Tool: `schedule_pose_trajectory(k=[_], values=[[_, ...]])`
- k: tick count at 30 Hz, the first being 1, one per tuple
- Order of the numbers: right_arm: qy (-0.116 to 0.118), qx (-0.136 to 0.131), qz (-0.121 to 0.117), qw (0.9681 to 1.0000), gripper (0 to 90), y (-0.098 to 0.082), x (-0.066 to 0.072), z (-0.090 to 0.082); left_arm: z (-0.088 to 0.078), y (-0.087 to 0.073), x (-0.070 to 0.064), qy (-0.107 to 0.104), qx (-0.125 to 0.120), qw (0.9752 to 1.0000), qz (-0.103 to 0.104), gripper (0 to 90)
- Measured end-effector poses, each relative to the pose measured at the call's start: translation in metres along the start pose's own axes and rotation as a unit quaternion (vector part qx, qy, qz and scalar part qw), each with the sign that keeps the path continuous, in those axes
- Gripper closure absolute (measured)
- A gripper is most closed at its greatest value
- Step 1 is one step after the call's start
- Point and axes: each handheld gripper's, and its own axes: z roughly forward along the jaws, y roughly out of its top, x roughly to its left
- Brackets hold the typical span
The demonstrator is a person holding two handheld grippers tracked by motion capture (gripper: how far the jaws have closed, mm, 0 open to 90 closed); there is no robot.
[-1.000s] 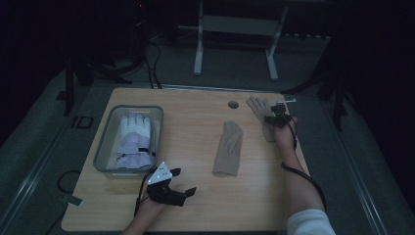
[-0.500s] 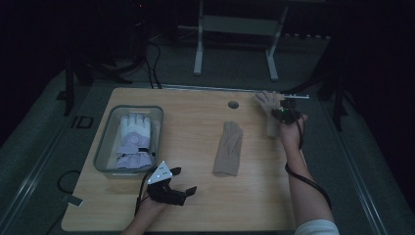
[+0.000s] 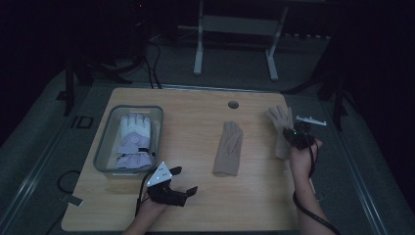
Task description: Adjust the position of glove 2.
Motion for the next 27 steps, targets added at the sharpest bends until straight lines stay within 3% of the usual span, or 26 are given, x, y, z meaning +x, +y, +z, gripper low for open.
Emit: schedule_pose_trajectory(k=[7, 11, 17, 20, 22, 27], values=[[0.008, 0.009, 0.014, 0.9998, 80.8, -0.029, -0.006, -0.016, 0.004, -0.004, -0.005, 0.007, -0.001, 0.9999, 0.013, 5.8], [0.008, 0.019, 0.019, 0.9996, 80.3, -0.046, -0.006, -0.021, 0.005, -0.005, -0.005, 0.008, -0.002, 0.9999, 0.009, 5.8], [0.002, 0.053, 0.022, 0.9983, 79.5, -0.071, -0.010, -0.007, 0.003, -0.005, -0.005, 0.008, -0.005, 0.9999, 0.008, 5.8], [-0.007, 0.058, 0.005, 0.9983, 77.7, -0.079, -0.008, -0.001, 0.003, -0.005, -0.005, 0.009, -0.008, 0.9999, 0.008, 5.8], [-0.003, 0.056, 0.003, 0.9984, 72.4, -0.080, -0.008, -0.001, 0.003, -0.005, -0.004, 0.008, -0.007, 0.9999, 0.007, 5.8], [0.043, 0.055, 0.000, 0.9975, 52.2, -0.074, -0.010, -0.006, 0.003, -0.005, -0.005, 0.005, -0.007, 0.9999, 0.006, 5.8]])
